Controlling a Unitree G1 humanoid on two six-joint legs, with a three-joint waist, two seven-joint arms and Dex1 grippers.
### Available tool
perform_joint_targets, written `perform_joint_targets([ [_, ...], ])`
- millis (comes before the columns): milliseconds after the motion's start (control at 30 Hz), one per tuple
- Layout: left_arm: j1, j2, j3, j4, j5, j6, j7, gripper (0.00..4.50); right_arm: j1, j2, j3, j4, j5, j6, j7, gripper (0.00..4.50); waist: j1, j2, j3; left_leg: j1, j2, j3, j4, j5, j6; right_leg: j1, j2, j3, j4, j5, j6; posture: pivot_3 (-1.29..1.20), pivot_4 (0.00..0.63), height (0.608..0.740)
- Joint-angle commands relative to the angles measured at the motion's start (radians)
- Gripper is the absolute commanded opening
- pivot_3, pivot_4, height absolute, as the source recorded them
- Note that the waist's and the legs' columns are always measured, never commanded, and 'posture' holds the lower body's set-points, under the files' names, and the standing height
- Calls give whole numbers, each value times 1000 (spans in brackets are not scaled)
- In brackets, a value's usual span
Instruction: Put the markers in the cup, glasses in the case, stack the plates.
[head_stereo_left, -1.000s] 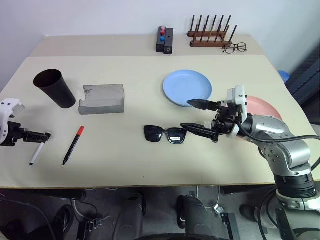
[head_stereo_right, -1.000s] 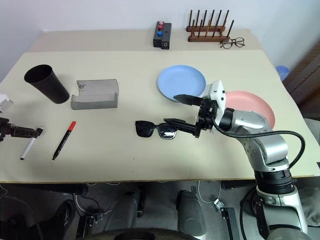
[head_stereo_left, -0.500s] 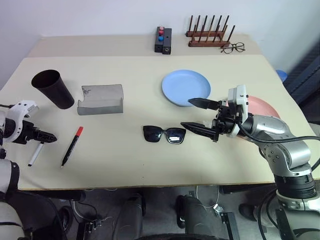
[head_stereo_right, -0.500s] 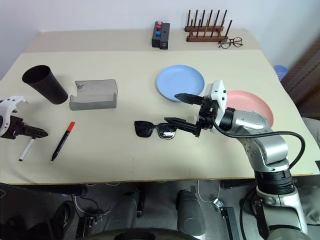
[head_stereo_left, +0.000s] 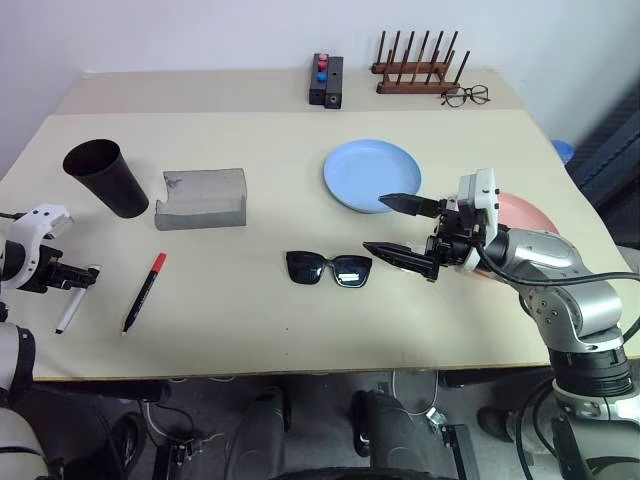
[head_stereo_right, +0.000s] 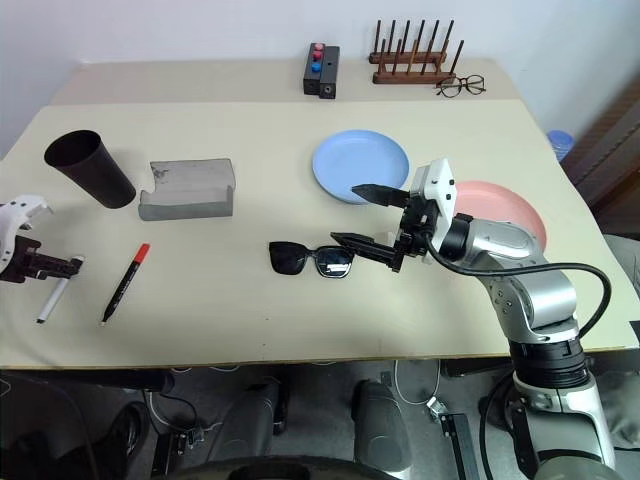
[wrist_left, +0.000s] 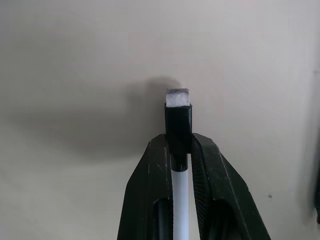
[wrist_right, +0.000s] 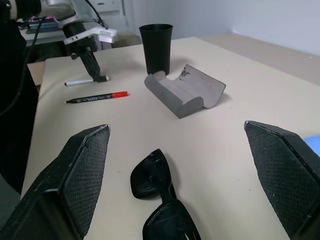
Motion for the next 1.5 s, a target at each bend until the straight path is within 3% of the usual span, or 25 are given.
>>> perform_joint_targets([
  [33, 62, 92, 125, -173, -104, -8, -84, 41, -12, 1, -16, -6, -11, -39, 2, 4406, -1, 0, 0, 0, 0, 0, 0, 0, 0, 0, 0, 0, 0, 0, 0, 0, 150, 740],
  [233, 308, 100, 425, -531, -307, 41, -42, 41, -30, 16, -11, 8, -15, -50, 2, 4406, 1, 0, 0, 0, 1, 1, 0, 0, 0, 0, -1, 1, 1, 0, 0, 0, 150, 740],
  [333, 415, 9, 663, -660, -438, -39, 9, 41, -46, 21, -8, 24, -16, -60, 5, 4406, 1, 0, 0, 0, 1, 2, 1, 0, 0, 0, -1, 1, 1, 0, 0, 0, 150, 740],
  [467, 458, -89, 820, -736, -535, -137, 86, 41, -69, 21, -11, 47, -19, -70, 13, 4406, 1, 0, 0, 1, 1, 2, 1, 0, 0, 0, -1, 1, 1, 0, 0, 0, 150, 740],
  [667, 273, -197, 863, -632, -572, -342, 292, 41, -76, 27, -8, 56, -24, -77, 14, 4406, 7, 0, 0, 1, 1, 2, 7, 0, 0, 4, 0, 0, 2, 3, 5, 0, 150, 740],
  [1067, -58, -209, 790, -12, -465, -1000, 419, 41, -56, 36, -16, 20, -24, -75, -26, 4406, 5, -1, -1, 0, 1, 4, 13, 0, 0, 7, 0, 0, 0, 8, 9, 0, 150, 740],
  [1233, -74, -242, 785, 122, -470, -1066, 426, 41, -38, 28, -27, -8, -18, -63, -47, 4406, 4, -1, -1, 0, 1, 4, 13, 0, 0, 7, 0, 0, -1, 8, 9, 0, 150, 740],
  [1367, -49, -274, 823, 156, -532, -1042, 349, 41, -25, 28, -50, -28, 14, -36, -65, 4406, 3, -1, -1, 0, 1, 4, 13, 0, 0, 7, 0, 0, -1, 8, 9, 0, 150, 740],
  [1500, -44, -285, 833, 183, -541, -1054, 370, 41, -24, 56, -91, -44, 83, -29, -78, 4406, 3, -1, -1, 0, 1, 4, 13, 0, 0, 7, 0, 0, -1, 8, 9, 0, 150, 740],
])
